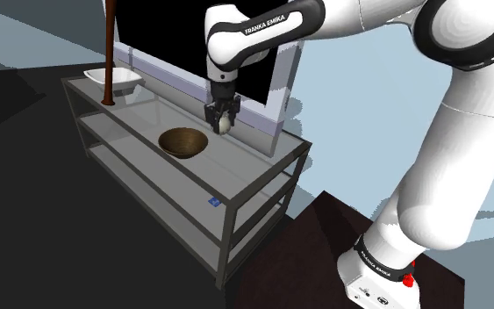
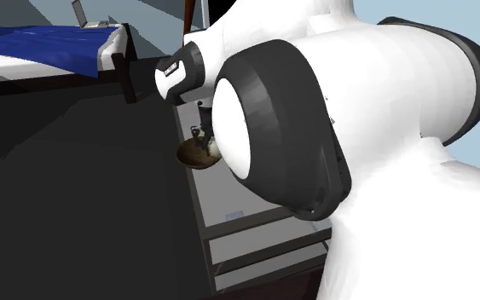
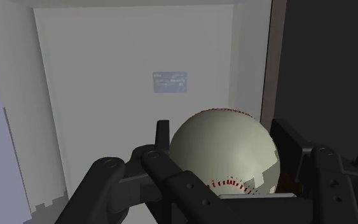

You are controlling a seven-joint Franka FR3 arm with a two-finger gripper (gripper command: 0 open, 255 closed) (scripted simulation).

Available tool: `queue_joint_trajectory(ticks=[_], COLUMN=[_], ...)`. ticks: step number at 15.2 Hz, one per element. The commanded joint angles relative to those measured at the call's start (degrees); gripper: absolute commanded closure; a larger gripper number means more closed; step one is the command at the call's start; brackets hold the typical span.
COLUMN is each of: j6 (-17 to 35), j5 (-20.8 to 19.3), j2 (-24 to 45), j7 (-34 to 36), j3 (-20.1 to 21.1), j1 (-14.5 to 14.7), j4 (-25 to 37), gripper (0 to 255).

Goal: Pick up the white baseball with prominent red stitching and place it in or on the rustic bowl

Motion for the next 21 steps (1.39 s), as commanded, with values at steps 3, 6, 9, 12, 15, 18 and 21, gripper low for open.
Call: queue_joint_trajectory(ticks=[3,6,9,12,15,18,21], j6=[-3.9,-7.8,-13.0,-20.2,-17.7,-15.3,-13.2], j5=[-0.4,-0.9,-1.3,-1.7,-1.7,-1.7,-1.8], j2=[7.6,14.9,23.5,33.9,33.6,33.6,33.7], j7=[1.0,1.7,2.2,2.2,2.4,2.5,2.7], j3=[0.3,0.5,0.5,0.3,0.3,0.3,0.3], j1=[0.8,1.7,2.8,4.2,4.1,4.0,3.9], j4=[11.3,22.5,36.2,53.8,51.0,48.7,46.6], gripper=[255,255,255,255,255,255,255])
